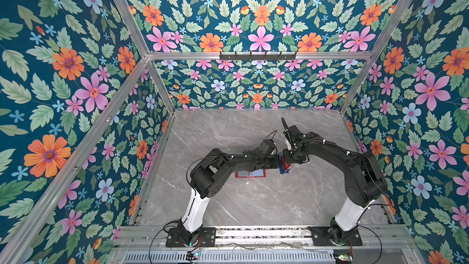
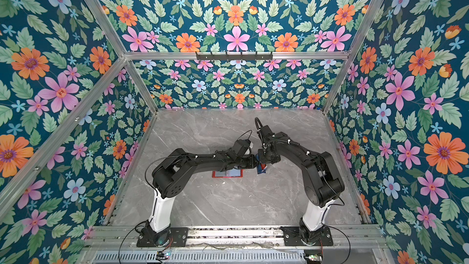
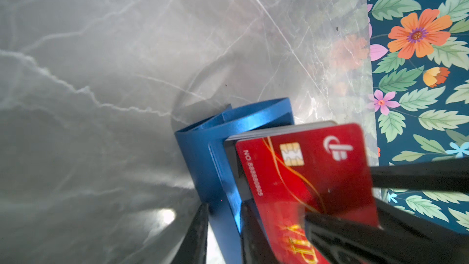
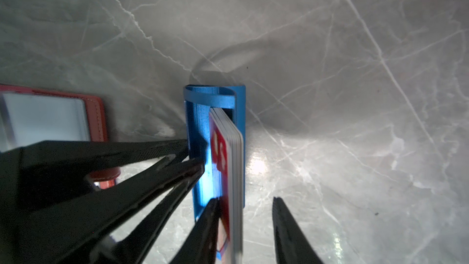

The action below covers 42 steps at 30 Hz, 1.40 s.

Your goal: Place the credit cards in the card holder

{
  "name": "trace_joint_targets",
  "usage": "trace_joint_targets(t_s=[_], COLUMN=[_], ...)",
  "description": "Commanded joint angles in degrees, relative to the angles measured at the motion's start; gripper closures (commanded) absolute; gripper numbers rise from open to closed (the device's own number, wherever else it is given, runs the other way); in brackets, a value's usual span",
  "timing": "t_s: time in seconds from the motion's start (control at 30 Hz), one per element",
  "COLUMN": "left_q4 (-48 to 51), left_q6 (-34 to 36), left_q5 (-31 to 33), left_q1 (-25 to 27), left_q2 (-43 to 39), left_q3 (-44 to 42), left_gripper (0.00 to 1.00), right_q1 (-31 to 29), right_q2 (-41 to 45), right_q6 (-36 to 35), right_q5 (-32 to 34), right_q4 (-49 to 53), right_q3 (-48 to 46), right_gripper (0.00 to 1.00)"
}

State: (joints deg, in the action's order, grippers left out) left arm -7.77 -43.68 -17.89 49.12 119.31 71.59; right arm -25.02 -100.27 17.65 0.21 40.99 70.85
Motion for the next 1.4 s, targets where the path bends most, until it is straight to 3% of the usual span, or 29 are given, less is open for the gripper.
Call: trace_joint_targets(t_s=[0.0,0.27,0.57,1.17,1.37], left_q4=[4.2,4.2,4.3,4.2,4.1], left_q6=[0.3,0.4,0.3,0.3,0.4], left_q5=[1.4,1.4,1.5,1.5,1.3], left_q1=[-0.1,-0.1,0.0,0.1,0.2], left_q2=[-0.1,-0.1,0.0,-0.1,-0.3], left_q3=[-0.2,-0.1,-0.1,-0.3,-0.3], left_gripper=[0.76,0.76,0.76,0.76,0.75], right_q1=[-0.3,-0.6,-1.1,-3.1,-3.2], right_q2=[0.6,0.8,2.2,3.0,4.0], right_q6=[-0.4,-0.8,-0.6,-0.8,-0.7], right_q5=[2.3,1.9,3.6,6.5,4.5], right_q4=[2.2,2.4,3.2,6.0,5.0], right_q3=[0.4,0.7,0.8,2.7,2.5], right_gripper=[0.63,0.61,0.67,0.88,0.97])
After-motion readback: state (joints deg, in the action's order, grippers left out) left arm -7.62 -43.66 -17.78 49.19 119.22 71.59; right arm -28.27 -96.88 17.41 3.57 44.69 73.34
